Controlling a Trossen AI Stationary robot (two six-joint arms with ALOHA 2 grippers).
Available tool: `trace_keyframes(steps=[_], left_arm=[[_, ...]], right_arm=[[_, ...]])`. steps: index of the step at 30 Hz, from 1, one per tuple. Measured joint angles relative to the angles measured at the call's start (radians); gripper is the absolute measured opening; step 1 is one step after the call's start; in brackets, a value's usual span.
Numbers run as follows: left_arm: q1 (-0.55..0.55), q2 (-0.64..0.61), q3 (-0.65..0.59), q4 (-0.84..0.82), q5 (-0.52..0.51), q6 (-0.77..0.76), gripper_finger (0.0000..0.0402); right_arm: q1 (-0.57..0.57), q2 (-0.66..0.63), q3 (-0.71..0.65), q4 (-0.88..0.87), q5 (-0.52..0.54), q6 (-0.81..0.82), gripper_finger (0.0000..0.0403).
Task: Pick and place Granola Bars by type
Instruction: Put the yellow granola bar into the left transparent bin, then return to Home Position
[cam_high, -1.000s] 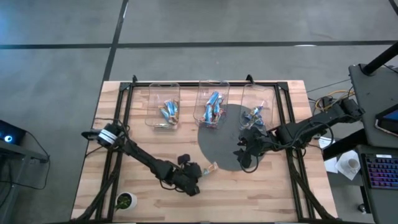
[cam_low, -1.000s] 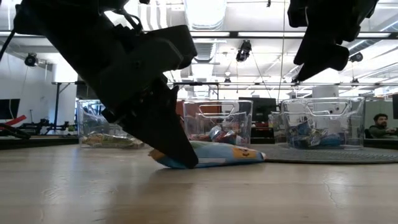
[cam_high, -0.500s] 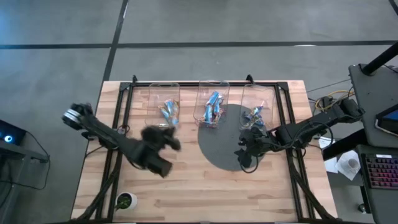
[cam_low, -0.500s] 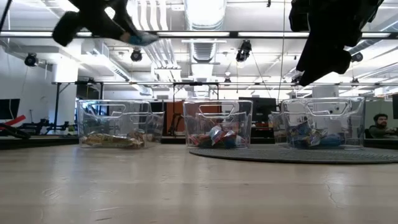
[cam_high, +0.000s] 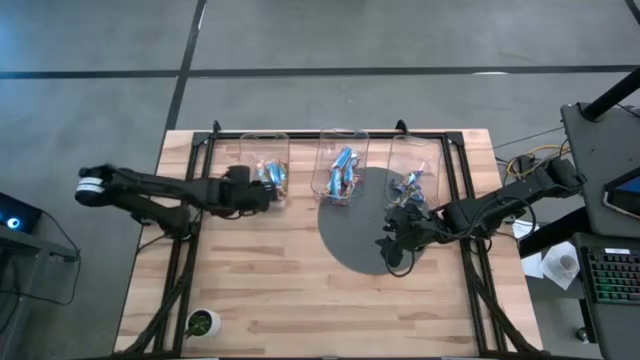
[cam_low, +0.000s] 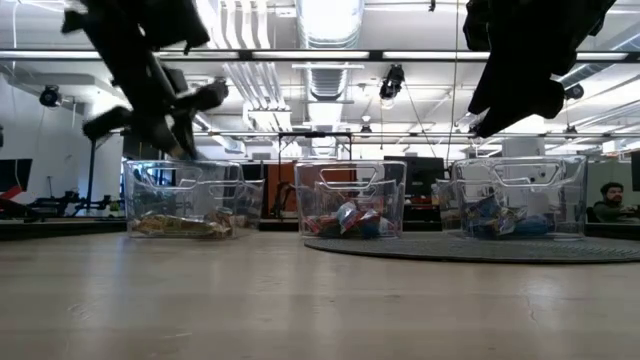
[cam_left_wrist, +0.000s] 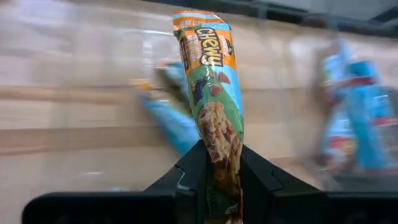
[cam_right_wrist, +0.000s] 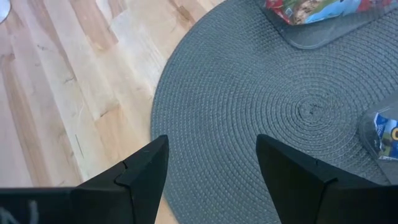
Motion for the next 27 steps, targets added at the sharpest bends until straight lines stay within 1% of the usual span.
trace_keyframes(steps=[3, 5, 10, 12, 15, 18, 21, 23, 24, 26, 27], left_arm=[[0.028, -0.029, -0.074, 0.215, 0.019, 0.051, 0.0056], [0.037, -0.042, -0.099, 0.302, 0.003, 0.070, 0.0071], [0.042, -0.046, -0.101, 0.304, -0.005, 0.145, 0.0126], [0.041, -0.049, -0.082, 0.304, -0.004, 0.163, 0.0147], [0.024, -0.061, -0.029, 0.284, 0.036, 0.179, 0.0166], [-0.035, -0.066, 0.043, 0.285, 0.045, 0.238, 0.0170], [-0.136, -0.066, 0.128, 0.287, 0.019, 0.367, 0.0171], [-0.202, -0.065, 0.175, 0.289, -0.001, 0.419, 0.0171], [-0.235, -0.064, 0.195, 0.285, -0.007, 0.434, 0.0171], [-0.297, -0.064, 0.231, 0.285, -0.016, 0.459, 0.0171], [-0.328, -0.064, 0.245, 0.287, -0.017, 0.463, 0.0171]], right_arm=[[0.000, 0.000, 0.000, 0.000, 0.000, 0.000, 0.0233], [0.000, 0.000, 0.000, 0.000, 0.000, 0.001, 0.0233], [0.000, 0.000, 0.000, 0.000, 0.000, 0.006, 0.0233], [0.000, 0.000, 0.000, 0.000, 0.000, 0.002, 0.0233], [0.000, 0.000, 0.000, 0.000, -0.001, -0.001, 0.0233], [0.000, 0.000, 0.000, 0.001, -0.001, -0.004, 0.0233], [0.000, -0.001, 0.004, 0.007, -0.001, 0.029, 0.0233], [0.000, -0.001, 0.021, 0.006, -0.002, 0.061, 0.0233], [0.000, -0.001, 0.032, 0.006, -0.015, 0.083, 0.0233], [-0.001, -0.002, 0.054, 0.008, -0.076, 0.130, 0.0233], [-0.001, -0.002, 0.064, 0.019, -0.089, 0.128, 0.0233]])
